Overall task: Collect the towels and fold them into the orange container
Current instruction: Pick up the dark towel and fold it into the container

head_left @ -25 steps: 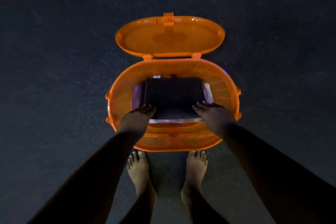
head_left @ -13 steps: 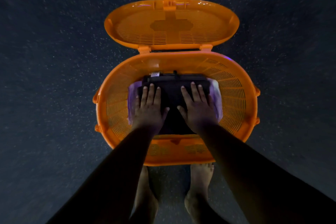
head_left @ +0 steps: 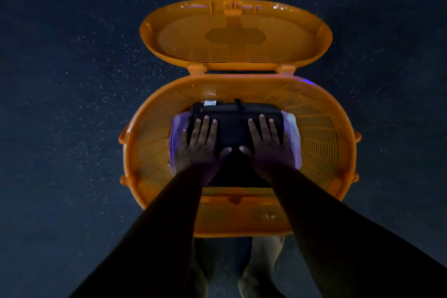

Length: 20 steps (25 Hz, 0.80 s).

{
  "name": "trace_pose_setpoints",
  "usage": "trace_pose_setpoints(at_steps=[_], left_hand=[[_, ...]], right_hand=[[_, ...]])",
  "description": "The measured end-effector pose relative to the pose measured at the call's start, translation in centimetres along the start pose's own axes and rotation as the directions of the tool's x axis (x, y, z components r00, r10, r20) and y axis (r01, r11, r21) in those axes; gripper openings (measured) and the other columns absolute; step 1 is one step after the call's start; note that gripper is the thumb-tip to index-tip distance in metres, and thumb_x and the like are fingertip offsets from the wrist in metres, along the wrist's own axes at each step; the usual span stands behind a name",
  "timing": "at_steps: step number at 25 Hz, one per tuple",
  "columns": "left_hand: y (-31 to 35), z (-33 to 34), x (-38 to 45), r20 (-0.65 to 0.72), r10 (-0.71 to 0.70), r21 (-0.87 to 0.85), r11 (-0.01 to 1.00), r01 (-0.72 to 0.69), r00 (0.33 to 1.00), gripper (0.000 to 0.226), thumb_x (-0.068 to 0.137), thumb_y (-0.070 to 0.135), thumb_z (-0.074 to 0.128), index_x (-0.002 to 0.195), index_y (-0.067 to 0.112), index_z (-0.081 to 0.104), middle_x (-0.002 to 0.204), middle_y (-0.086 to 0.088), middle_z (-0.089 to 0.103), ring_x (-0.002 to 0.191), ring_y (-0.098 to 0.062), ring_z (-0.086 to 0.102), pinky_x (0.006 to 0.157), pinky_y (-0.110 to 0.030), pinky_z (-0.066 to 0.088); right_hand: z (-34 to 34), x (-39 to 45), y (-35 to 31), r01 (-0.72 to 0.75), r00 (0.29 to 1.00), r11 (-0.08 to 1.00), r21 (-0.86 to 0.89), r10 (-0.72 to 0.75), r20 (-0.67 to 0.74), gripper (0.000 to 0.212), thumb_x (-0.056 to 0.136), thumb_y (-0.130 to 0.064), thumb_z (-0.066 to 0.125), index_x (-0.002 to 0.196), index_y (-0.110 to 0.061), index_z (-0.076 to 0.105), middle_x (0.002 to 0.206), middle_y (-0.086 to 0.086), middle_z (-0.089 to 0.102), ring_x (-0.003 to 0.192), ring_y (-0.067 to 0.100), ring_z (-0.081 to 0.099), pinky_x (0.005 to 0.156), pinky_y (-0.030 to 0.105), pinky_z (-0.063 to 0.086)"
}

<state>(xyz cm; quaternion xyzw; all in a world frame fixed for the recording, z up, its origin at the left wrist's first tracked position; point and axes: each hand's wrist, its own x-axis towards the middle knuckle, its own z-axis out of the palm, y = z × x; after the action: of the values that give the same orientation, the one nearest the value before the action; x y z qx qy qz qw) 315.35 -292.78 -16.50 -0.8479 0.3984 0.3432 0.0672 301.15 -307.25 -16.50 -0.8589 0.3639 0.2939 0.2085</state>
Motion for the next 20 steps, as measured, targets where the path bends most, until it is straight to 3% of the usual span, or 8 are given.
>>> trace_pose_setpoints(at_steps=[3,7,11,13,16,20], left_hand=[[-0.4,-6.8,-7.1,0.118,-0.060,-0.021,0.998,0.063,0.991,0.098,0.081,0.078,0.000,0.163,0.024,-0.006,0.171,-0.003,-0.008,0.158,-0.024,-0.006,0.126,-0.049,0.002],[0.3,-19.2,-20.7,0.207,-0.141,-0.159,0.971,0.176,0.968,0.085,0.100,0.068,0.032,0.163,0.020,0.002,0.171,-0.009,-0.003,0.158,-0.027,0.003,0.126,-0.046,0.012],[0.8,-31.6,-38.2,0.184,-0.338,-0.346,0.857,0.383,0.923,0.089,0.098,0.069,0.034,0.163,0.019,0.001,0.171,-0.009,-0.003,0.158,-0.028,0.003,0.125,-0.049,0.012],[1.2,-34.9,-47.5,0.164,-0.484,-0.420,0.754,0.505,0.859,0.091,0.097,0.071,0.033,0.163,0.019,-0.003,0.171,-0.008,-0.007,0.158,-0.027,-0.001,0.126,-0.050,0.008],[2.7,-37.6,-59.5,0.178,-0.658,-0.548,0.551,0.629,0.732,0.091,0.098,0.073,0.030,0.163,0.020,-0.006,0.171,-0.006,-0.011,0.158,-0.025,-0.006,0.126,-0.050,0.006],[5.5,-37.3,-75.1,0.186,-0.875,-0.677,0.216,0.703,0.448,0.092,0.097,0.075,0.028,0.163,0.021,-0.008,0.170,-0.005,-0.013,0.158,-0.024,-0.008,0.127,-0.049,0.004]], right_hand=[[-7.9,-5.6,-1.9,0.022,0.992,0.999,-0.038,-0.017,0.128,0.077,0.100,-0.065,0.031,0.162,-0.032,0.000,0.171,0.003,-0.005,0.157,0.024,-0.003,0.122,0.059,0.009],[-20.8,-16.5,-7.0,0.069,0.974,0.994,-0.084,-0.049,0.220,0.075,0.101,-0.064,0.032,0.163,-0.030,0.005,0.171,0.002,-0.002,0.157,0.022,-0.003,0.122,0.058,0.011],[-33.0,-29.4,-14.5,0.307,0.936,0.931,-0.196,-0.258,0.239,0.076,0.100,-0.063,0.036,0.162,-0.027,0.010,0.171,0.005,0.006,0.157,0.025,0.002,0.122,0.057,0.014],[-37.5,-35.8,-18.9,0.475,0.877,0.833,-0.283,-0.424,0.225,0.076,0.101,-0.062,0.036,0.162,-0.025,0.012,0.170,0.005,0.009,0.157,0.025,0.004,0.123,0.055,0.014],[-41.2,-44.6,-24.8,0.683,0.731,0.649,-0.336,-0.607,0.312,0.077,0.100,-0.063,0.035,0.162,-0.025,0.009,0.171,0.004,0.007,0.157,0.024,0.003,0.123,0.057,0.013],[-42.1,-56.6,-32.2,0.865,0.462,0.268,-0.424,-0.755,0.465,0.080,0.100,-0.066,0.032,0.163,-0.028,0.001,0.171,0.001,0.000,0.157,0.022,-0.002,0.123,0.058,0.007]])
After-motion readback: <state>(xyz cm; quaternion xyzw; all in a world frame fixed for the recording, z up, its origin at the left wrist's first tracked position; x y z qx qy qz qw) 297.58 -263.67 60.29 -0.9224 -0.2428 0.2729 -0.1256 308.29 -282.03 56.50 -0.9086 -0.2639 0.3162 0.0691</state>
